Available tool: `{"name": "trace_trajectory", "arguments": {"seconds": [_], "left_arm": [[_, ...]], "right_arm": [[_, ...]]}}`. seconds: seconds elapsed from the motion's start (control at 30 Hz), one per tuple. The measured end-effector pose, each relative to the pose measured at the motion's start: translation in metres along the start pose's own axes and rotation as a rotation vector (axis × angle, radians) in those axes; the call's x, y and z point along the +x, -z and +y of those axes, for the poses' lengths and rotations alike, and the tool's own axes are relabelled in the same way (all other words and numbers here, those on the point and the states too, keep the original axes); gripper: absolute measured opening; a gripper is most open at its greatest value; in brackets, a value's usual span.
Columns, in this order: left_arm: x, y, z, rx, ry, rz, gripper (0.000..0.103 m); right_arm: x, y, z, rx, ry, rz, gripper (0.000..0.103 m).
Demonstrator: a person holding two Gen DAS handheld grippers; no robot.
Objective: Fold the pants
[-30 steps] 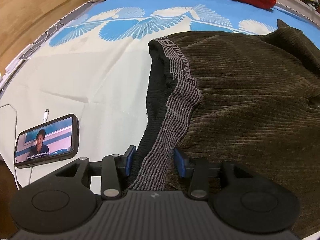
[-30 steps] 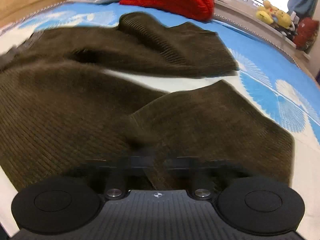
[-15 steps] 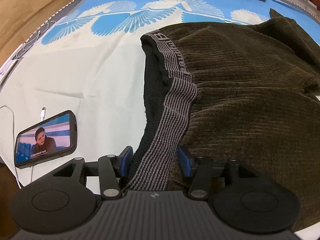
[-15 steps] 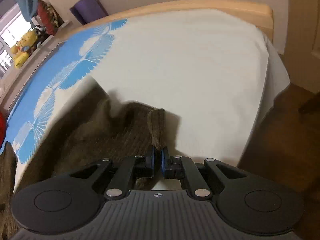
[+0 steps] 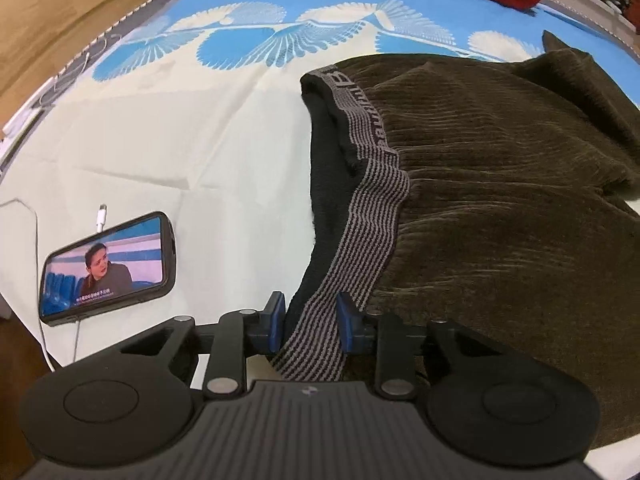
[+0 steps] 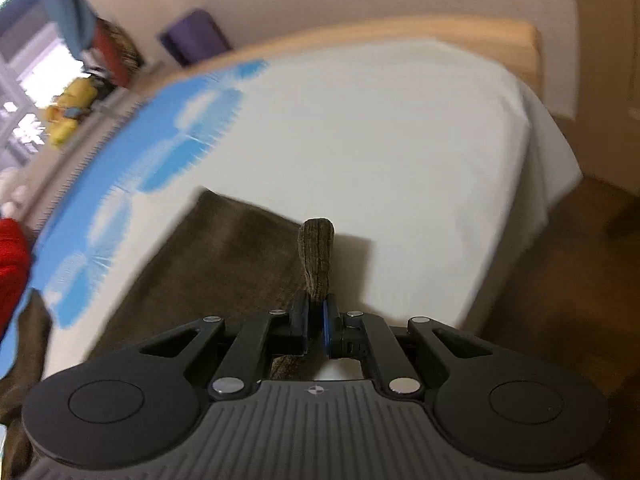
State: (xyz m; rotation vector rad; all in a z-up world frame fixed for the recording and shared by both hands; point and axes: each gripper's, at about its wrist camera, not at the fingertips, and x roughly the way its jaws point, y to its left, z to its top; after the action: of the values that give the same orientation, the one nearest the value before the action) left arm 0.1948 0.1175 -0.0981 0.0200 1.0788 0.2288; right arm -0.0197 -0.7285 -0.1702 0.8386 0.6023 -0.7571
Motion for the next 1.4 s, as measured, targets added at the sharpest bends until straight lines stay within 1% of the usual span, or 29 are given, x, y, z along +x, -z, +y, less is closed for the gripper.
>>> {"name": "trace_trajectory", "arguments": {"seconds": [0.03,0.07,0.1,0.13,0.17,0.2,0.23,0.3,0.37,0.43,0.5,0.53,0.57,0.67,0.77,0.83,0.93,1.0,1.03,1.07,1.1,1.13,1.23,1.4], "left_arm": [[-0.001,0.001,-0.001,0.008,-0.008,-0.002,0.053],[-0.002,0.002,-0.002,0.016,-0.022,-0.006,0.076],[-0.004,0.004,-0.002,0.021,-0.037,-0.021,0.084],[-0.007,0.006,-0.003,0.027,-0.048,-0.043,0.088],[-0.011,0.007,-0.005,0.036,-0.054,-0.059,0.088],[-0.013,0.008,-0.006,0.041,-0.056,-0.062,0.088],[-0.015,0.009,-0.007,0.040,-0.057,-0.057,0.088],[-0.022,0.014,-0.011,0.037,-0.055,-0.060,0.088],[-0.032,0.021,-0.018,0.044,-0.022,-0.071,0.089],[-0.046,0.030,-0.030,0.072,0.015,-0.097,0.089],[-0.060,0.040,-0.042,0.100,0.046,-0.132,0.094],[-0.068,0.045,-0.048,0.110,0.063,-0.154,0.098],[-0.074,0.049,-0.054,0.113,0.078,-0.173,0.101],[-0.091,0.060,-0.072,0.132,0.129,-0.207,0.102],[-0.104,0.069,-0.086,0.153,0.182,-0.212,0.102],[-0.111,0.074,-0.093,0.169,0.208,-0.218,0.102],[-0.117,0.078,-0.101,0.185,0.239,-0.218,0.102],[-0.118,0.079,-0.106,0.193,0.255,-0.219,0.103],[-0.119,0.080,-0.108,0.195,0.258,-0.222,0.103],[-0.120,0.081,-0.110,0.197,0.260,-0.224,0.103],[-0.119,0.081,-0.109,0.196,0.263,-0.226,0.102],[-0.119,0.081,-0.110,0.195,0.266,-0.227,0.102],[-0.116,0.080,-0.110,0.187,0.271,-0.222,0.102],[-0.113,0.074,-0.108,0.183,0.262,-0.228,0.103]], "right_arm": [[0.005,0.003,-0.002,0.012,0.006,0.004,0.006],[0.004,0.004,0.000,0.006,0.008,-0.013,0.007],[0.003,0.005,0.004,-0.009,0.024,-0.017,0.015],[0.001,0.005,0.010,-0.025,0.051,-0.020,0.030],[-0.003,0.004,0.016,-0.046,0.093,-0.020,0.043],[-0.007,0.002,0.022,-0.070,0.134,-0.022,0.069],[-0.012,0.002,0.028,-0.095,0.168,-0.038,0.077],[-0.026,0.005,0.037,-0.131,0.176,-0.074,0.077],[-0.047,0.012,0.047,-0.154,0.119,-0.079,0.077],[-0.067,0.022,0.066,-0.166,0.026,-0.105,0.077],[-0.092,0.035,0.088,-0.190,-0.075,-0.130,0.077],[-0.102,0.043,0.101,-0.205,-0.135,-0.137,0.078],[-0.112,0.050,0.114,-0.218,-0.194,-0.137,0.079],[-0.132,0.076,0.145,-0.248,-0.353,-0.105,0.083],[-0.139,0.102,0.162,-0.292,-0.448,-0.056,0.083],[-0.139,0.118,0.168,-0.330,-0.475,-0.040,0.083],[-0.135,0.142,0.174,-0.357,-0.480,-0.023,0.083],[-0.138,0.147,0.178,-0.353,-0.516,-0.041,0.083],[-0.140,0.149,0.182,-0.359,-0.537,-0.069,0.084],[-0.141,0.154,0.186,-0.374,-0.527,-0.088,0.084],[-0.140,0.157,0.191,-0.401,-0.500,-0.095,0.084],[-0.141,0.161,0.194,-0.420,-0.492,-0.095,0.084],[-0.145,0.166,0.196,-0.454,-0.517,-0.110,0.088],[-0.141,0.169,0.200,-0.447,-0.512,-0.090,0.088]]}}
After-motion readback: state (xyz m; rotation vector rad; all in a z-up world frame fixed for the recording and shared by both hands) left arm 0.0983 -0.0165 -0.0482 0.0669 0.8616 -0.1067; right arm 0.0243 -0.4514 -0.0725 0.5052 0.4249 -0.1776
